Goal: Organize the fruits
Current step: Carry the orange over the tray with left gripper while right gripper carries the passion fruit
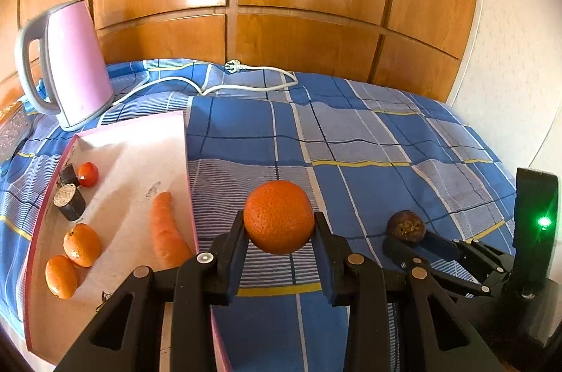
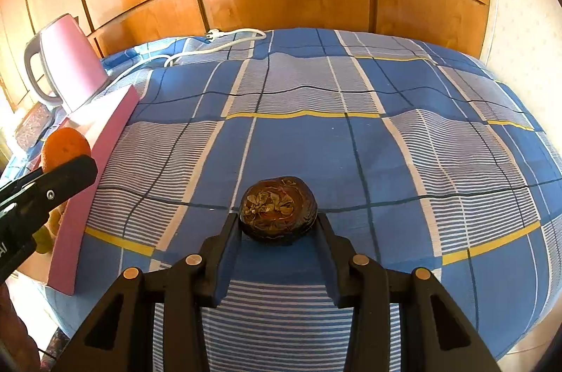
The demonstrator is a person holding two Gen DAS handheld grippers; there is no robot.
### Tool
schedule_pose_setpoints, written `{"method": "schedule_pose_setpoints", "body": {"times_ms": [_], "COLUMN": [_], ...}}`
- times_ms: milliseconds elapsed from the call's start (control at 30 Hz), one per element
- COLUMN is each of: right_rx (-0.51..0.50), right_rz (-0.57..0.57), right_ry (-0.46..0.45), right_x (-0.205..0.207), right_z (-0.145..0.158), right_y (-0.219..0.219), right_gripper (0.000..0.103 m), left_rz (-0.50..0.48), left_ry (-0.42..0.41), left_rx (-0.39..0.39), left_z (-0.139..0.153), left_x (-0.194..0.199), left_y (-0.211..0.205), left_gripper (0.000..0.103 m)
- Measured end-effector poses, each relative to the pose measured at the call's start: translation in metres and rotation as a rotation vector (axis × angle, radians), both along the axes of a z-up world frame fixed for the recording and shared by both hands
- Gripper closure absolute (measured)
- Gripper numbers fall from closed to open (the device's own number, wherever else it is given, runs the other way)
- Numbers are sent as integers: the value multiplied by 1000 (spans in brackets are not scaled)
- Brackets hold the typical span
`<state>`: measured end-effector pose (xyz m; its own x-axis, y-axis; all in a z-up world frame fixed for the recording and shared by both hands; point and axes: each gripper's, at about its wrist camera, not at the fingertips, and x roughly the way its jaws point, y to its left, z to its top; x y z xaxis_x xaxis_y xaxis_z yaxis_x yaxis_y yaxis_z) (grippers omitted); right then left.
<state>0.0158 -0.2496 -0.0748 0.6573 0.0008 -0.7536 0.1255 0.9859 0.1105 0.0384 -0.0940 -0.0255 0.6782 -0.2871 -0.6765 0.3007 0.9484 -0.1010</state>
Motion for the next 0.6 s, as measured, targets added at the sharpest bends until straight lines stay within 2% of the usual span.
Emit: {"method": "schedule_pose_setpoints", "body": {"times_ms": [267,600], "right_rx": [2,-92], "right_rz": [46,62], "right_ry": [17,29], "right_x": [5,18], "right_z": [-3,-8], "right_y": [12,20], "right_gripper": [61,60], "left_rz": [63,141], "left_ry": [5,-14], "left_rx": [-13,-21], "left_z": [6,17], "left_x": [7,10], "left_y": [23,59], "left_gripper": [68,68]}}
